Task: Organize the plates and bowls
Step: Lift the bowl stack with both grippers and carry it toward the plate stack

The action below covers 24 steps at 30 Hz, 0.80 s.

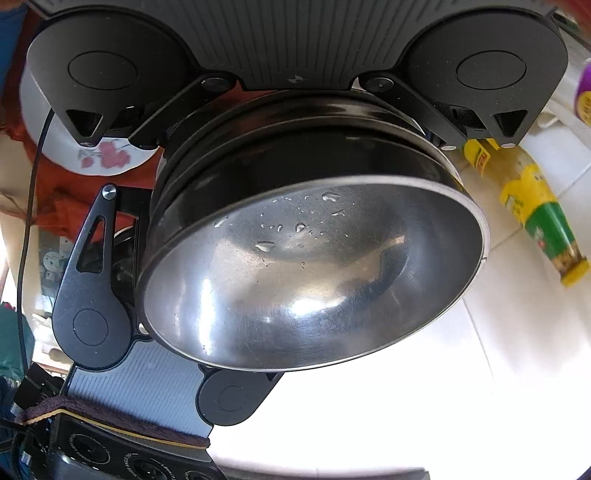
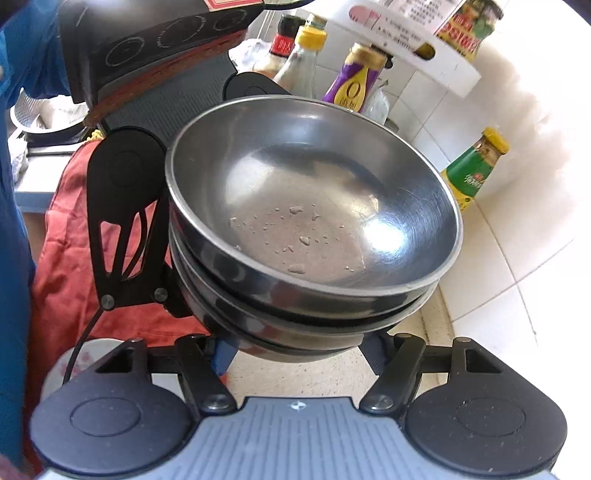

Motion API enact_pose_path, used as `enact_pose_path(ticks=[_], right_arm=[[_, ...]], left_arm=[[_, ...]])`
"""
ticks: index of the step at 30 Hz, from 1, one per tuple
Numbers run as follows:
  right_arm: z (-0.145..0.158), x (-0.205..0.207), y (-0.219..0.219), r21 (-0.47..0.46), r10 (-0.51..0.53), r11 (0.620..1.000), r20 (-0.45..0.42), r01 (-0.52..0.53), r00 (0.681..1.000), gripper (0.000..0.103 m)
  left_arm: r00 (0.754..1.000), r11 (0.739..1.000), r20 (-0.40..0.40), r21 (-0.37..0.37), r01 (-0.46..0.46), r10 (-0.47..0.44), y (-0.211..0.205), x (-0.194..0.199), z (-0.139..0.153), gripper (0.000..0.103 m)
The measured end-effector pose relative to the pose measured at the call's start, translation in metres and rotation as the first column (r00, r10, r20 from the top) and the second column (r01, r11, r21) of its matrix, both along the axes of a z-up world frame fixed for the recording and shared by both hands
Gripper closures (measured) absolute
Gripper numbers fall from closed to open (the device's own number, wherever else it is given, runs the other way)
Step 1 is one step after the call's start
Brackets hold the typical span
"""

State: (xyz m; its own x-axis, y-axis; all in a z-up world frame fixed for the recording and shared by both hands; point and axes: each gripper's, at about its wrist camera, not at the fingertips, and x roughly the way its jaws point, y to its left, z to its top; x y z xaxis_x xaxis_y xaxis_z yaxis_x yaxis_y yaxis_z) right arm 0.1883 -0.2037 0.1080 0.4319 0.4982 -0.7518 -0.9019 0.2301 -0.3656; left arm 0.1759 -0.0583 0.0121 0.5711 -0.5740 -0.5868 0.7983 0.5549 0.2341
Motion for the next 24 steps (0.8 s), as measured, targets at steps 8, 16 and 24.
enact_pose_path(ticks=[8,16,24], right_arm=[[0.005,-0.042,-0.002,0.006,-0.081,0.997,-0.002,0.081,0.997,0.036],[0.006,-0.078,-0.022,0.016,-0.206,0.978,-0.009,0.206,0.978,0.035],[-0.005,-0.126,-0.032,0.036,-0.319,0.947,-0.037,0.32,0.947,0.036]], left_arm=[[0.997,0.997,0.009,0.015,0.07,-0.07,0.002,-0.028,0.004,0.0],[0.983,0.982,0.009,0.027,0.184,-0.185,-0.009,-0.056,0.004,0.0],[0.958,0.956,-0.008,0.059,0.286,-0.286,-0.015,-0.084,-0.006,0.0]])
